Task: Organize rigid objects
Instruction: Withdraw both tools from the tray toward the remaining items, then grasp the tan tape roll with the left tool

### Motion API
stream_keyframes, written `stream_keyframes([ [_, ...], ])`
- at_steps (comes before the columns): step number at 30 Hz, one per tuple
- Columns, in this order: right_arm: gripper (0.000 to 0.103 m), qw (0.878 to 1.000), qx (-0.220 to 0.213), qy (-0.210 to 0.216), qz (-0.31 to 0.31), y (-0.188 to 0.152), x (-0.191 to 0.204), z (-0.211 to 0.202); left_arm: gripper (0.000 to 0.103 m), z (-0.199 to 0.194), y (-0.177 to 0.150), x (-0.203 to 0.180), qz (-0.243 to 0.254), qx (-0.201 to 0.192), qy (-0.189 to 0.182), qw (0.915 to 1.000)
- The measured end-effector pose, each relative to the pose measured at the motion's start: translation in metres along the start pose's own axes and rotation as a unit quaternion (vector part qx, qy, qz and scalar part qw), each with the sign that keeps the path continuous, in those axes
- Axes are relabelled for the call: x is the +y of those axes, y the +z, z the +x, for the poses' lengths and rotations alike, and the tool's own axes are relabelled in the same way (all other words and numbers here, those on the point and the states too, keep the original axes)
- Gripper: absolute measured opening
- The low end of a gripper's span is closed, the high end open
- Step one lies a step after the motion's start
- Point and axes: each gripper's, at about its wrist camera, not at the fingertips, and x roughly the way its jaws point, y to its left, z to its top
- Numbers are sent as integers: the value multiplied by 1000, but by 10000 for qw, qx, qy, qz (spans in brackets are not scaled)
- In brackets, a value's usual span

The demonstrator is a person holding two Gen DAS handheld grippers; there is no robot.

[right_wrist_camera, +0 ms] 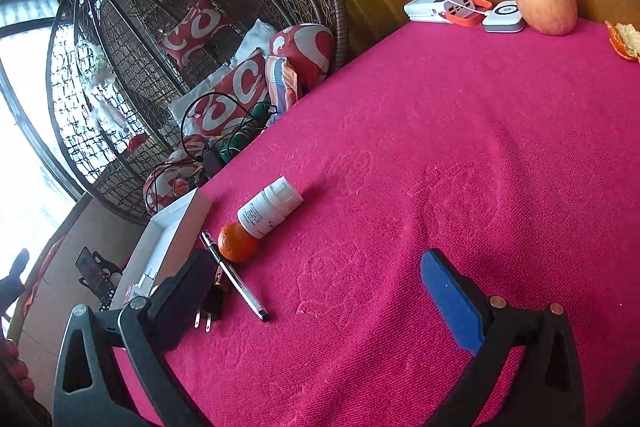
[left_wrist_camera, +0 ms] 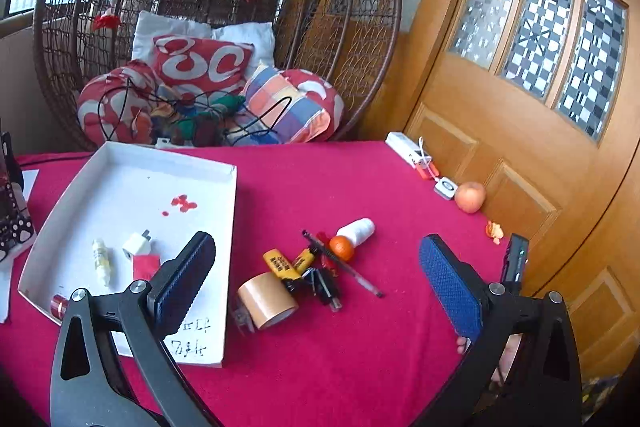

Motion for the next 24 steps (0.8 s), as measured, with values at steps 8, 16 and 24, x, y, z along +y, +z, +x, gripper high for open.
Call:
stream_keyframes([
  [8,103,9998,92,173,77,-1,-1,4,103,95,-55,-11,1750,1243,297,9762],
  [16,103,9996,54,235,113,-2,-2,2,103,148,-47,-9,2369,1967,422,9505],
  [24,103,9994,6,298,148,-2,-3,0,64,157,-71,-15,2655,2466,497,9307],
])
